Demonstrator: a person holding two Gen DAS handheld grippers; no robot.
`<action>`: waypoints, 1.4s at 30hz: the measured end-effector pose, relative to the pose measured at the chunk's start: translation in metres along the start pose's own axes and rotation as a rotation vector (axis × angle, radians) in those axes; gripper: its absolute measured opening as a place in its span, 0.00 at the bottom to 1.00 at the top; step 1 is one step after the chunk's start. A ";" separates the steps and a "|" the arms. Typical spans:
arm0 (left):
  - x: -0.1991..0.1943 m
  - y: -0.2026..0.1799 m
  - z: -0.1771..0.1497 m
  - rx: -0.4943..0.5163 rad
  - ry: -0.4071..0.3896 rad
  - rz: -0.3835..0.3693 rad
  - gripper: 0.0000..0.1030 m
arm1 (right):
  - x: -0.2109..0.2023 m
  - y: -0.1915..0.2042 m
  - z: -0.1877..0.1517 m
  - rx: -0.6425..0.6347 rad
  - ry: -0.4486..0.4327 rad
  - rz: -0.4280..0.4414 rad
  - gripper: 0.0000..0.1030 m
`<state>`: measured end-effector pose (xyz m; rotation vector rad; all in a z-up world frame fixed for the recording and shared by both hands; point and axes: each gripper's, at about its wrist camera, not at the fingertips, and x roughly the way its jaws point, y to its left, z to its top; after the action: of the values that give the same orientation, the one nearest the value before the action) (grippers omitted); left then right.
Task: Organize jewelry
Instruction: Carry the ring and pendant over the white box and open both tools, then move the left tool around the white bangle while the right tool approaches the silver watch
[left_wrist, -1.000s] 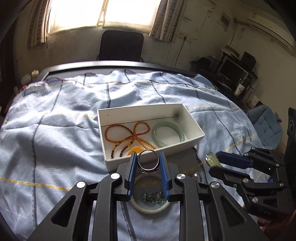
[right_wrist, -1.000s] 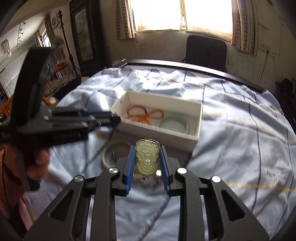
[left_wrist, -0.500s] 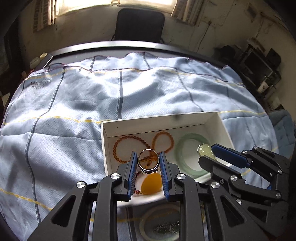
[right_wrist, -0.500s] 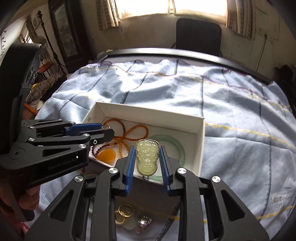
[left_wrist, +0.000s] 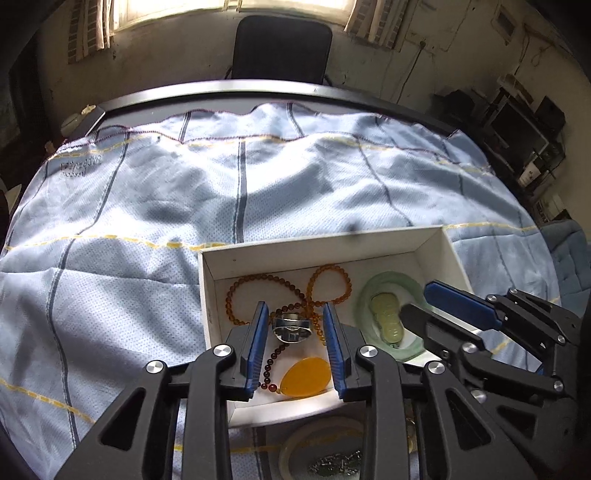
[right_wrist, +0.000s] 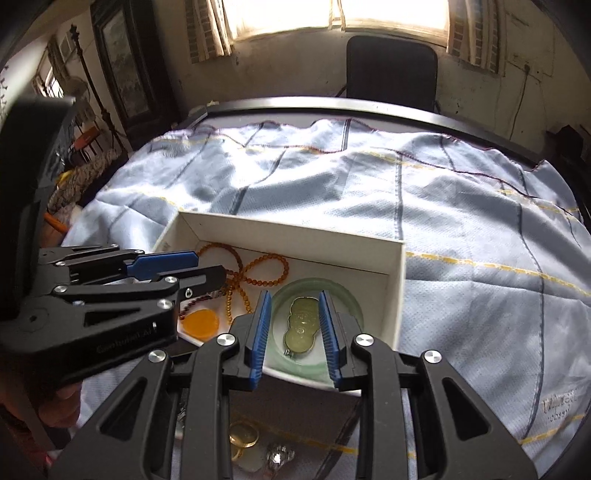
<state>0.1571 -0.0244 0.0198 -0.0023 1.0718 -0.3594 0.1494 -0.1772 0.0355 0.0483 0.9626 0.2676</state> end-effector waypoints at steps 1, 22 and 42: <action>-0.004 0.000 -0.001 0.004 -0.009 0.003 0.30 | -0.006 0.000 -0.002 -0.001 -0.008 0.006 0.28; -0.053 0.011 -0.120 -0.038 -0.151 0.059 0.34 | -0.051 0.012 -0.115 -0.070 -0.032 0.053 0.41; -0.045 -0.002 -0.126 0.093 -0.169 0.098 0.47 | -0.042 0.009 -0.116 -0.061 -0.034 0.057 0.41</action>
<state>0.0291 0.0082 -0.0029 0.1006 0.8843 -0.3143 0.0302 -0.1883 0.0046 0.0242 0.9196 0.3479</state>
